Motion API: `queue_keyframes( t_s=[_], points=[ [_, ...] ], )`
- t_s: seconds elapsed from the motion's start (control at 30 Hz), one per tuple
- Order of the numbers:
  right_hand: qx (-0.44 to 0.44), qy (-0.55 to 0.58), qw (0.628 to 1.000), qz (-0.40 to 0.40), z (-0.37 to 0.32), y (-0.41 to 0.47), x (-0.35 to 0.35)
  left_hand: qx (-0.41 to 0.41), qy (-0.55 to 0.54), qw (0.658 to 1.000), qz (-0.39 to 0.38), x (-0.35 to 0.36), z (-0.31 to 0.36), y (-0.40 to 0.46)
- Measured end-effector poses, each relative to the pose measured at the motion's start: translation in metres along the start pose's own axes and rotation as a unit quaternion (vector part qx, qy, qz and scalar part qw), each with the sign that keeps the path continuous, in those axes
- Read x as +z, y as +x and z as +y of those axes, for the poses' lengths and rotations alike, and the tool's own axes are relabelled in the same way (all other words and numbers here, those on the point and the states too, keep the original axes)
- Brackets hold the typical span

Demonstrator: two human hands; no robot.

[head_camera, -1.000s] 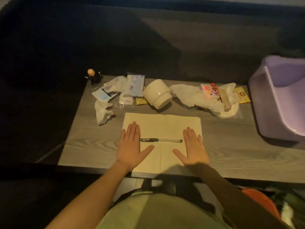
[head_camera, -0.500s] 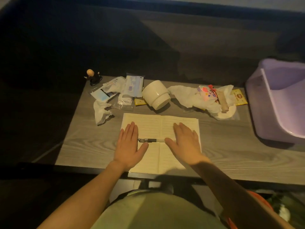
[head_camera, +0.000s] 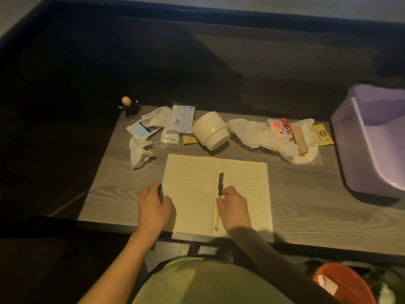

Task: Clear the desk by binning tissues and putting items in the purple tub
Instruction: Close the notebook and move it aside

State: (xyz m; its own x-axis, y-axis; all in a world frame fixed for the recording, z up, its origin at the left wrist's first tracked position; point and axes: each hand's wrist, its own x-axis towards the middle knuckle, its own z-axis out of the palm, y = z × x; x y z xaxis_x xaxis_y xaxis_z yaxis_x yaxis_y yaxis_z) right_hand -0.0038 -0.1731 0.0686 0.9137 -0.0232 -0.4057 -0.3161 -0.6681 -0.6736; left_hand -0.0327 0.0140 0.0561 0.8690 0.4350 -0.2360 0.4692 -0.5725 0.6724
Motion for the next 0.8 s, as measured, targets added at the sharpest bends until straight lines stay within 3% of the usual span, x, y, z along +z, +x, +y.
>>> queue_keyframes(
  t_s=[0.13, 0.2, 0.27, 0.37, 0.53, 0.67, 0.73, 0.8],
  points=[
    [-0.023, -0.002, 1.0, -0.006, -0.006, -0.001, 0.003, -0.035, -0.025, 0.999, -0.025, -0.004, 0.009, 0.006],
    [-0.025, -0.009, 1.0, -0.012, -0.006, 0.0, 0.001, -0.105, -0.111, 0.986, -0.071, -0.015, 0.018, 0.012],
    [-0.028, -0.009, 0.999, -0.018, -0.004, 0.0, -0.002, -0.16, -0.217, 0.952, -0.149, -0.031, 0.032, 0.016],
    [-0.031, 0.016, 0.999, -0.026, -0.003, 0.001, -0.009, -0.102, -0.25, 0.928, -0.257, -0.054, 0.055, 0.011],
    [-0.021, 0.08, 0.996, -0.027, -0.004, 0.003, -0.035, 0.047, -0.149, 0.926, -0.342, -0.051, 0.099, -0.015],
    [0.036, 0.329, 0.942, -0.062, -0.005, 0.009, -0.072, 0.088, -0.096, 0.912, -0.389, -0.023, 0.119, -0.028],
    [0.029, 0.372, 0.925, -0.063, 0.004, 0.011, -0.09, 0.104, -0.062, 0.902, -0.414, -0.005, 0.122, -0.032],
    [0.019, 0.364, 0.93, -0.055, 0.017, 0.01, -0.101, 0.138, 0.065, 0.899, -0.411, 0.017, 0.121, -0.034]
  ],
)
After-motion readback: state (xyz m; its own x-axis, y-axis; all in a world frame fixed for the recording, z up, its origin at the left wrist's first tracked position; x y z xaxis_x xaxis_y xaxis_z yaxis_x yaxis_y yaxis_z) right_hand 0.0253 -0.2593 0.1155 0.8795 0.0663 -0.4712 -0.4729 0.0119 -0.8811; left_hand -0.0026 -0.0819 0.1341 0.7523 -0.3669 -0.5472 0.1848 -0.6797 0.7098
